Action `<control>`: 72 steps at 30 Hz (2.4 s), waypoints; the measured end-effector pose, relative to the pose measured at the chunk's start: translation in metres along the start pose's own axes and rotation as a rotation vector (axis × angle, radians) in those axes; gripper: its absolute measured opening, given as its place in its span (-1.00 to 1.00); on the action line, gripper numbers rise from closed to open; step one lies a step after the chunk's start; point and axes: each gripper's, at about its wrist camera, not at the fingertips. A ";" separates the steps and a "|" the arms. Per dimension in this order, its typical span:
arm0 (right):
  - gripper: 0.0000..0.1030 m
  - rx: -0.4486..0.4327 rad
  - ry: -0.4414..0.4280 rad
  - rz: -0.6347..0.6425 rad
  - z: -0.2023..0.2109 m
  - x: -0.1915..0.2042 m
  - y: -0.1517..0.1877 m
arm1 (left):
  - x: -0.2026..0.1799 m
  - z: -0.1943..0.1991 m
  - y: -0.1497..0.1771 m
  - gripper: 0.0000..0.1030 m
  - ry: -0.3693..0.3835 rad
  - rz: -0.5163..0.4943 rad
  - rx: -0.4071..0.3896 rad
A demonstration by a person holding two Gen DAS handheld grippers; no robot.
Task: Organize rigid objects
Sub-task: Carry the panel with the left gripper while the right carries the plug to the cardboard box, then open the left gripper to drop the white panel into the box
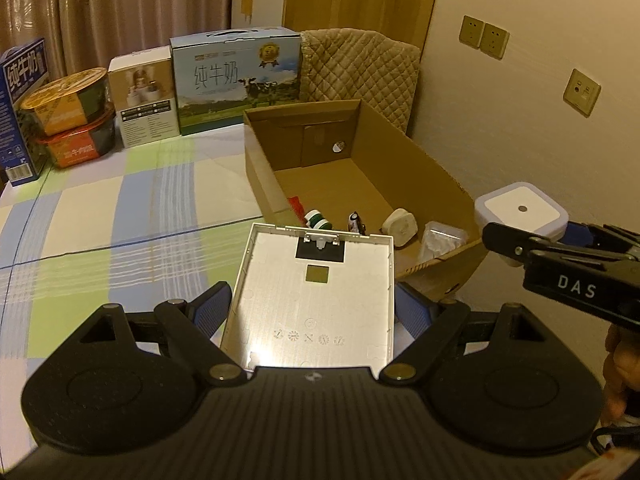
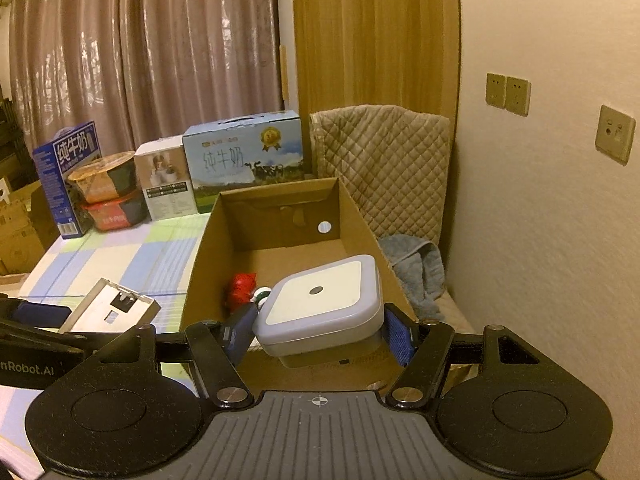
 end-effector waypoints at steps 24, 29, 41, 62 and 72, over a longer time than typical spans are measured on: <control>0.24 0.060 -0.013 0.013 -0.063 -0.027 -0.053 | -0.008 -0.052 -0.069 0.64 0.032 -0.057 0.014; 0.24 0.083 -0.033 0.018 -0.086 -0.036 -0.076 | -0.005 -0.068 -0.105 0.64 0.013 -0.085 0.008; 0.24 0.150 -0.055 0.061 -0.147 -0.037 -0.108 | 0.002 -0.114 -0.172 0.64 -0.006 -0.121 0.027; 0.24 0.181 -0.063 0.107 -0.184 -0.024 -0.115 | 0.009 -0.153 -0.188 0.65 -0.015 -0.144 0.058; 0.24 0.184 -0.062 0.100 -0.185 -0.024 -0.116 | 0.014 -0.151 -0.193 0.83 -0.042 -0.122 0.015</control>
Point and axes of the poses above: each gripper's, at about its wrist camera, not at the fingertips, and z roughly against the way its jaws point, x to its left, y to its underside, and after that the axes turned 12 degrees about x, right-handed
